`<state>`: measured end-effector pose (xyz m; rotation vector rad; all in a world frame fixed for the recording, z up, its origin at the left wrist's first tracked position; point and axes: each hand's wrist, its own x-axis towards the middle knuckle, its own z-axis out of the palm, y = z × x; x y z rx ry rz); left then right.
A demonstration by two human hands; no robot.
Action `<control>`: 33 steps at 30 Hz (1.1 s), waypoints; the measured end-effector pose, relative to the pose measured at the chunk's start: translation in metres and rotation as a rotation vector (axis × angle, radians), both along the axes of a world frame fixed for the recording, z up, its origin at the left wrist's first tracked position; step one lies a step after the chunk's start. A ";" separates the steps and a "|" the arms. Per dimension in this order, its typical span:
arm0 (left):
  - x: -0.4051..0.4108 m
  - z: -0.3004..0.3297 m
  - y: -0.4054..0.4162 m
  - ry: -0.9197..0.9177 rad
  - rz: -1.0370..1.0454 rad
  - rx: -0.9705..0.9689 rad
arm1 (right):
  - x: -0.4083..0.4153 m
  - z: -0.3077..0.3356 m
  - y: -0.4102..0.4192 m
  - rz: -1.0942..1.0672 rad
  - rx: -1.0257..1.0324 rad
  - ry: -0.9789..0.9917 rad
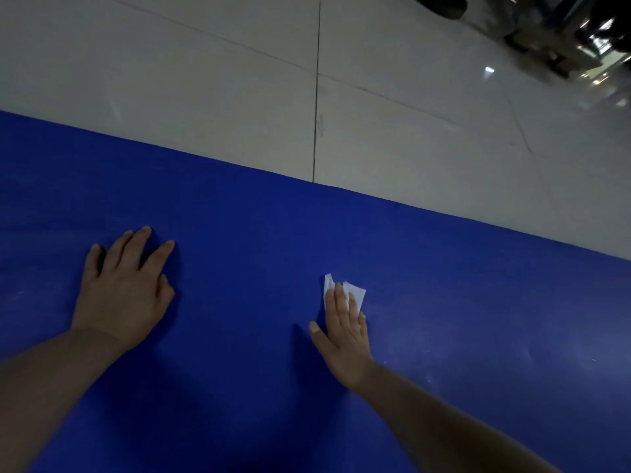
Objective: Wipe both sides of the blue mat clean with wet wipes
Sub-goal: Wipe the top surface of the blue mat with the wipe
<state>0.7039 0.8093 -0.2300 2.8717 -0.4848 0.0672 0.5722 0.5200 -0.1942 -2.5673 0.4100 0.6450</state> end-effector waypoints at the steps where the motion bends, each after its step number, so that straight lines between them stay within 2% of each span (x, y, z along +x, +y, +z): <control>1: 0.000 0.000 -0.002 0.005 0.005 0.010 | 0.000 -0.001 0.000 -0.002 0.003 -0.008; 6: -0.024 0.016 -0.029 0.051 0.050 0.063 | -0.003 -0.001 0.001 -0.005 0.014 -0.025; 9: -0.060 0.023 -0.053 0.041 -0.031 0.005 | -0.003 0.001 0.001 0.001 -0.005 -0.014; 14: -0.109 -0.002 -0.072 -0.020 -0.107 -0.046 | -0.004 -0.002 0.002 -0.020 -0.019 -0.074; 20: -0.110 -0.005 -0.069 0.029 -0.115 -0.073 | -0.014 -0.004 0.003 0.010 -0.173 -0.157; 26: -0.111 -0.003 -0.070 0.037 -0.089 -0.097 | -0.046 -0.007 -0.051 -0.396 -0.319 -0.086; 28: -0.110 -0.004 -0.070 0.024 -0.102 -0.101 | -0.049 -0.005 -0.031 -0.306 -0.337 -0.110; 31: -0.108 -0.003 -0.069 0.041 -0.106 -0.079 | -0.058 -0.004 0.008 0.029 -0.203 -0.138; 33: -0.108 -0.001 -0.069 0.060 -0.102 -0.066 | -0.064 -0.003 0.001 0.098 -0.197 -0.118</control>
